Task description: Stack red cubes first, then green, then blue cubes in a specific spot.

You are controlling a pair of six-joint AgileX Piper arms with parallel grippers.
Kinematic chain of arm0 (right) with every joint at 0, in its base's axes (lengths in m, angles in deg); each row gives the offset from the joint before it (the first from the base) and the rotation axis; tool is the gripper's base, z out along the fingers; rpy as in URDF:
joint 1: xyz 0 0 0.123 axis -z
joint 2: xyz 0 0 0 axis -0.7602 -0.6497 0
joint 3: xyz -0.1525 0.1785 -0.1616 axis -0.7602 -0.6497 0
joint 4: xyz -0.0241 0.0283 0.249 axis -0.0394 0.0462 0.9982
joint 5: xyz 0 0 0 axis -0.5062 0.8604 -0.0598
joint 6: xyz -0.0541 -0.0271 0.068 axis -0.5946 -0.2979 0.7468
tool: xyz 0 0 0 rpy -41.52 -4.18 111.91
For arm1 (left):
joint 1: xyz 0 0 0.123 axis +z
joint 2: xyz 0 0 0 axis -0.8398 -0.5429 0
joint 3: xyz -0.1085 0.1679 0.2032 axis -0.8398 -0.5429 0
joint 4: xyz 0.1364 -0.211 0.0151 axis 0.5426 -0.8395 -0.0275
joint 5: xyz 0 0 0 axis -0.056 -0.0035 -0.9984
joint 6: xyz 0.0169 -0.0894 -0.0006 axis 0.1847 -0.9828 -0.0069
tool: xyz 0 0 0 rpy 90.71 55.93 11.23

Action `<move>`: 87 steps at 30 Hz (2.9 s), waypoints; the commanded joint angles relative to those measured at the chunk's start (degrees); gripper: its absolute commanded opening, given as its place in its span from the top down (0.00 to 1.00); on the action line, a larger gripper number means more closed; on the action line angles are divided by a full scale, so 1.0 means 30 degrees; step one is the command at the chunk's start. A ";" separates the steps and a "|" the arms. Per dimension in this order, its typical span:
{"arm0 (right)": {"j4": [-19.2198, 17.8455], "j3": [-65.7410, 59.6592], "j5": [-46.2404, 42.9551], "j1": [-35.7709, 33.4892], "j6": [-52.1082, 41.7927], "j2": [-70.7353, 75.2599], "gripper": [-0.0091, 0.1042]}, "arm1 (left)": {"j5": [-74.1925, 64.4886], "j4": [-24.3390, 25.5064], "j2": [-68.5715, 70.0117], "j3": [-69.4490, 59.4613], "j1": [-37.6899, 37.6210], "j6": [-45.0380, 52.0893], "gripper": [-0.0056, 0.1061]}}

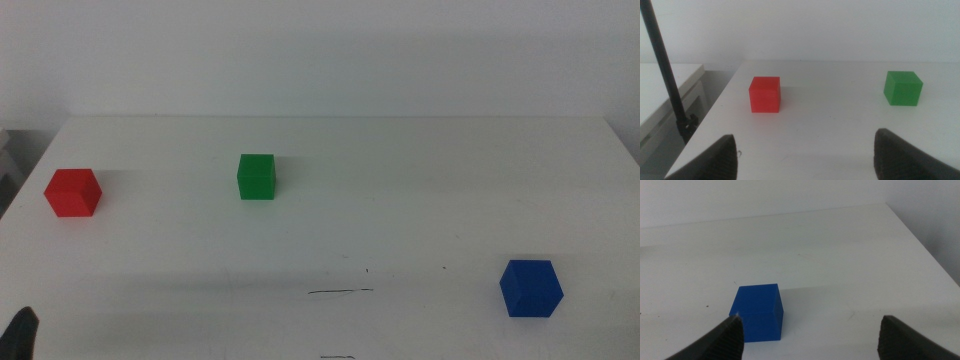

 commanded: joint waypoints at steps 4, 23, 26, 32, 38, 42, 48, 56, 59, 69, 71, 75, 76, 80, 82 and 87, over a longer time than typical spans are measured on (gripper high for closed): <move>-0.0252 0.0188 -0.1421 0.0110 -0.0204 0.0275 0.29 | 0.1570 -0.0262 -0.0499 0.0376 0.1018 -0.0423 0.11; -0.0252 0.0188 -0.1421 0.0110 -0.0204 0.0275 0.29 | -0.8304 -0.0012 -1.3596 1.3754 0.1212 -0.0463 0.11; -0.0252 0.0188 -0.1421 0.0110 -0.0204 0.0275 0.29 | -1.0509 -0.0072 -1.5721 1.6306 0.1212 -0.0463 0.11; -0.0252 0.0188 -0.1421 0.0110 -0.0204 0.0275 0.29 | -1.4206 0.0005 -1.9580 2.0647 0.1212 -0.0062 0.11; -0.0252 0.0188 -0.1421 0.0110 -0.0204 0.0275 0.29 | -1.5548 0.0012 -2.3295 2.4029 0.1212 0.0178 0.11; -0.0252 0.0188 -0.1421 0.0110 -0.0204 0.0275 0.29 | -1.6249 0.0097 -2.5519 2.6160 0.1719 0.1427 0.11; -0.0252 0.0188 -0.1421 0.0110 -0.0204 0.0275 0.29 | -1.8346 -0.1943 -2.9376 2.9639 0.3493 0.4476 0.11; -0.0252 0.0188 -0.1421 0.0110 -0.0204 0.0275 0.29 | -1.9967 -0.2226 -3.4362 3.3659 0.4232 0.6950 0.11; -0.0252 0.0188 -0.1421 0.0110 -0.0204 0.0275 0.29 | -1.9689 -0.2226 -3.5643 3.4239 0.4232 0.7508 0.11; -0.0252 0.0188 -0.1421 0.0110 -0.0204 0.0275 0.29 | -1.7579 -0.2807 -3.8613 3.4688 0.4232 0.7608 0.11; -0.0252 0.0188 -0.1421 0.0110 -0.0204 0.0275 0.29 | -1.7337 -0.2884 -3.9120 3.4688 0.4232 0.7630 0.11; -0.0252 0.0188 -0.1421 0.0110 -0.0204 0.0275 0.29 | -1.6355 -0.3247 -3.9880 3.4688 0.4232 0.7789 0.11; -0.0252 0.0188 -0.1421 0.0110 -0.0204 0.0275 0.29 | -1.6172 -0.3305 -4.0082 3.4688 0.4212 0.7803 0.11; -0.0252 0.0188 -0.1421 0.0110 -0.0204 0.0275 0.29 | -1.5682 -0.3310 -4.0670 3.4688 0.4212 0.7825 0.11; -0.0252 0.0188 -0.1421 0.0110 -0.0204 0.0275 0.29 | -1.5406 -0.3310 -4.0857 3.4688 0.4212 0.7825 0.11; -0.0252 0.0188 -0.1421 0.0110 -0.0204 0.0275 0.29 | -1.4739 -0.3310 -4.1108 3.4708 0.4212 0.7838 0.14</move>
